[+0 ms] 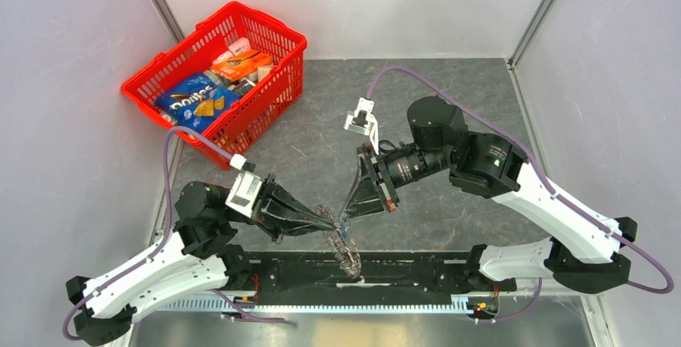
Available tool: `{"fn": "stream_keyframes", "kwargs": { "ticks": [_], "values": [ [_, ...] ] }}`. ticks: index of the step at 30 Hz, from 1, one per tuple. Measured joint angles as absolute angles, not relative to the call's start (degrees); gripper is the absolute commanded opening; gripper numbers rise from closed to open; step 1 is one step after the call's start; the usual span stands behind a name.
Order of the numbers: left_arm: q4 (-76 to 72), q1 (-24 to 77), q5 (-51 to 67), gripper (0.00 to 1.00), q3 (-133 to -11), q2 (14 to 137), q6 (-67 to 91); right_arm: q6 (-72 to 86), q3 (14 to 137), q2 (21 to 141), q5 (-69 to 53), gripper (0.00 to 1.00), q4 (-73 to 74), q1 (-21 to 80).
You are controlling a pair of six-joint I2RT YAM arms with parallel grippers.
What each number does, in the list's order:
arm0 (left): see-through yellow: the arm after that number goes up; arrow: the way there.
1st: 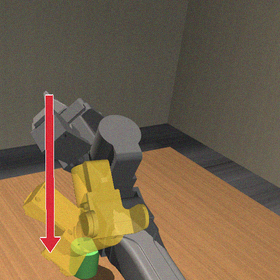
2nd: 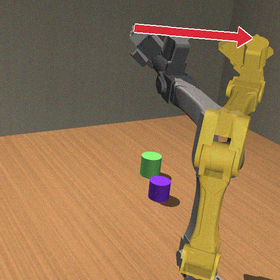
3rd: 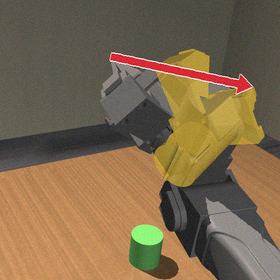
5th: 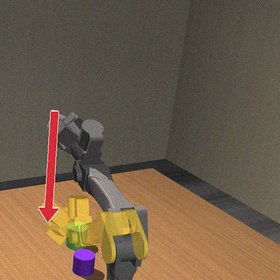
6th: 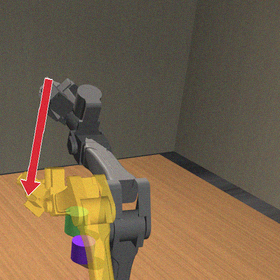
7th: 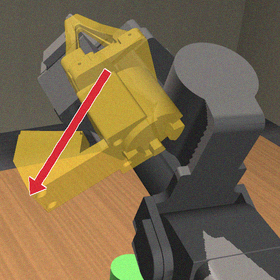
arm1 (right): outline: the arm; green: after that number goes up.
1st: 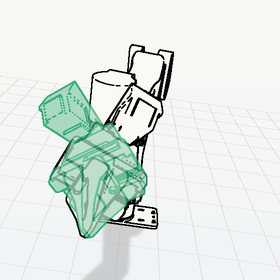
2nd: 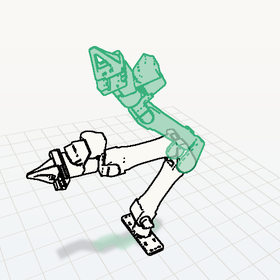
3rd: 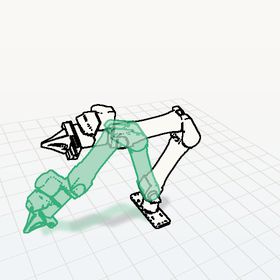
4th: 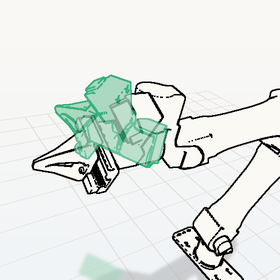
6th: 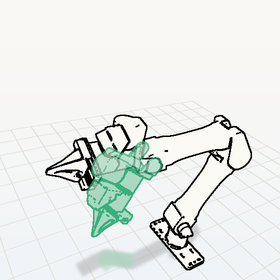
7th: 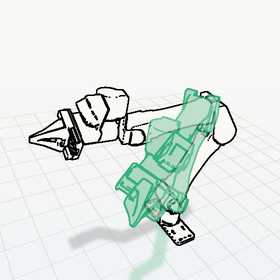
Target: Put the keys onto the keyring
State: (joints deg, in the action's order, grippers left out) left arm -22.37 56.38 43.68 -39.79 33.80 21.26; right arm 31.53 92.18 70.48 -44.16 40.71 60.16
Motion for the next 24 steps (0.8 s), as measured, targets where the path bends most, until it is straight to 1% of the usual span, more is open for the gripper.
{"fn": "stream_keyframes", "kwargs": {
  "ticks": [24],
  "values": [
    [-20.67, 56.38, 43.57, 0.02, -39.79, 33.93, 20.1, 32.4, 91.53, 68.93, -43.03, 0.0, 39.86, 60.16]
  ]
}}
